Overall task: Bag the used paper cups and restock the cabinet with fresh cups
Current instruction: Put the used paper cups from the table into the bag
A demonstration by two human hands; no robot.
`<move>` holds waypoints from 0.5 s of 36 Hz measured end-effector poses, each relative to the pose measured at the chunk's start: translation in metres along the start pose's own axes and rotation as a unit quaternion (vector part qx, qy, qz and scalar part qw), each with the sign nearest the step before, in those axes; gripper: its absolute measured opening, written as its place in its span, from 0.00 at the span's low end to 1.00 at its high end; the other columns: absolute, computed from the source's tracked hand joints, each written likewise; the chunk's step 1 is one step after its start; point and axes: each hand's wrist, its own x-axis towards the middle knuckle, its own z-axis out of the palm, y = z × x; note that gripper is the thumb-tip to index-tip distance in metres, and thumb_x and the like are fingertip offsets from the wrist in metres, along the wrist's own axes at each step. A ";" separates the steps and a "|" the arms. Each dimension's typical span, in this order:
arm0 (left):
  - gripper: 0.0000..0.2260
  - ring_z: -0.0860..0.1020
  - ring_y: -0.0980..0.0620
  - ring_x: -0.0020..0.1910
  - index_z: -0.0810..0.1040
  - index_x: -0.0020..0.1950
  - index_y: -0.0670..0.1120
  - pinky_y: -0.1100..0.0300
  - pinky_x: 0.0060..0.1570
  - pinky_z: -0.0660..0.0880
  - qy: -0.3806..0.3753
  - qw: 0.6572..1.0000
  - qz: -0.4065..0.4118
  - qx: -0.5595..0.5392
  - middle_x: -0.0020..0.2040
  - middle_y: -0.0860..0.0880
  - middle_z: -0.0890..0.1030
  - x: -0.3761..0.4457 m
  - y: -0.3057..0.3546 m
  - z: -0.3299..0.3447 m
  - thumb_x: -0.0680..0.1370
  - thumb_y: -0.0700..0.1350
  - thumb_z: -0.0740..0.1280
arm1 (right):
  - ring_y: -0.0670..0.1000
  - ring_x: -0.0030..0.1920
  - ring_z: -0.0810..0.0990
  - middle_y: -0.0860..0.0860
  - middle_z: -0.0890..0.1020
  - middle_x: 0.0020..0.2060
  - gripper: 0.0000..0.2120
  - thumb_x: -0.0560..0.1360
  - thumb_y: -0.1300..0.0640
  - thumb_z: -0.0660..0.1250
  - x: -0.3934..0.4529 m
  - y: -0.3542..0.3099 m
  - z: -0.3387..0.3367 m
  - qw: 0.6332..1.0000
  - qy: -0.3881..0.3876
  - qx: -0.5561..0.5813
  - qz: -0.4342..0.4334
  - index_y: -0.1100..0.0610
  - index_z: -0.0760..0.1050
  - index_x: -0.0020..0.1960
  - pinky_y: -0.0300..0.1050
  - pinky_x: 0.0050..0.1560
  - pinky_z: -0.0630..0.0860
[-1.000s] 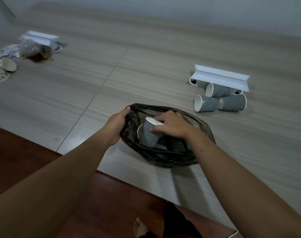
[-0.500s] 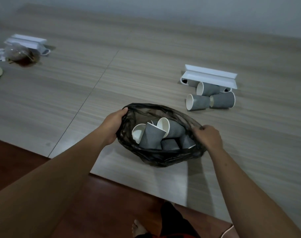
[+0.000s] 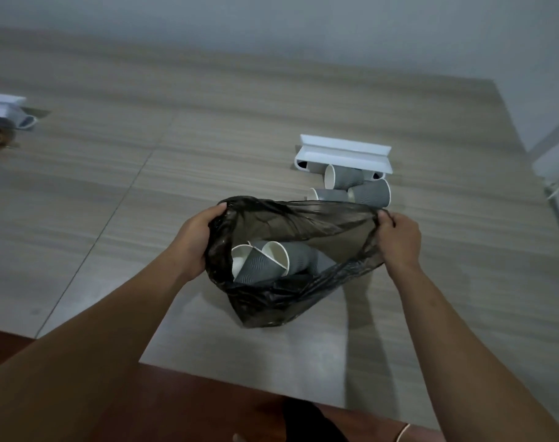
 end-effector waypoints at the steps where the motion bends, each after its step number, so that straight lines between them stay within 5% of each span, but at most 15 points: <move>1: 0.13 0.85 0.48 0.43 0.83 0.53 0.41 0.57 0.44 0.79 -0.003 1.000 0.000 -0.009 0.47 0.44 0.86 0.003 0.001 0.004 0.80 0.48 0.63 | 0.59 0.42 0.79 0.63 0.81 0.37 0.18 0.80 0.52 0.63 0.004 0.004 -0.003 1.000 -0.019 -0.001 0.002 0.60 0.78 0.36 0.44 0.40 0.64; 5: 0.12 0.85 0.49 0.37 0.82 0.50 0.41 0.61 0.37 0.80 0.000 0.999 -0.002 -0.043 0.41 0.45 0.86 0.011 0.005 0.013 0.80 0.47 0.63 | 0.60 0.43 0.80 0.61 0.82 0.38 0.25 0.81 0.46 0.59 0.015 0.012 -0.006 0.993 -0.111 -0.049 0.009 0.64 0.78 0.36 0.51 0.46 0.73; 8: 0.15 0.85 0.46 0.44 0.82 0.57 0.40 0.54 0.50 0.80 0.006 0.998 0.001 -0.056 0.49 0.43 0.85 0.022 0.009 0.018 0.80 0.49 0.63 | 0.62 0.55 0.78 0.61 0.82 0.52 0.15 0.79 0.53 0.60 0.034 0.007 0.003 0.984 -0.120 -0.126 -0.040 0.62 0.80 0.52 0.51 0.52 0.73; 11: 0.18 0.83 0.45 0.51 0.80 0.62 0.40 0.52 0.58 0.77 0.008 0.998 0.003 -0.054 0.56 0.41 0.83 0.029 0.013 0.018 0.79 0.50 0.63 | 0.61 0.61 0.76 0.58 0.78 0.60 0.20 0.74 0.57 0.64 0.055 -0.010 0.025 0.962 -0.150 -0.185 -0.132 0.58 0.74 0.66 0.52 0.58 0.73; 18: 0.18 0.82 0.43 0.57 0.80 0.63 0.40 0.52 0.56 0.77 0.028 0.999 -0.002 -0.047 0.58 0.41 0.83 0.040 0.016 0.017 0.79 0.50 0.64 | 0.60 0.66 0.66 0.55 0.70 0.67 0.32 0.71 0.52 0.70 0.089 -0.030 0.090 0.838 -0.243 -0.390 -0.295 0.53 0.62 0.72 0.57 0.62 0.69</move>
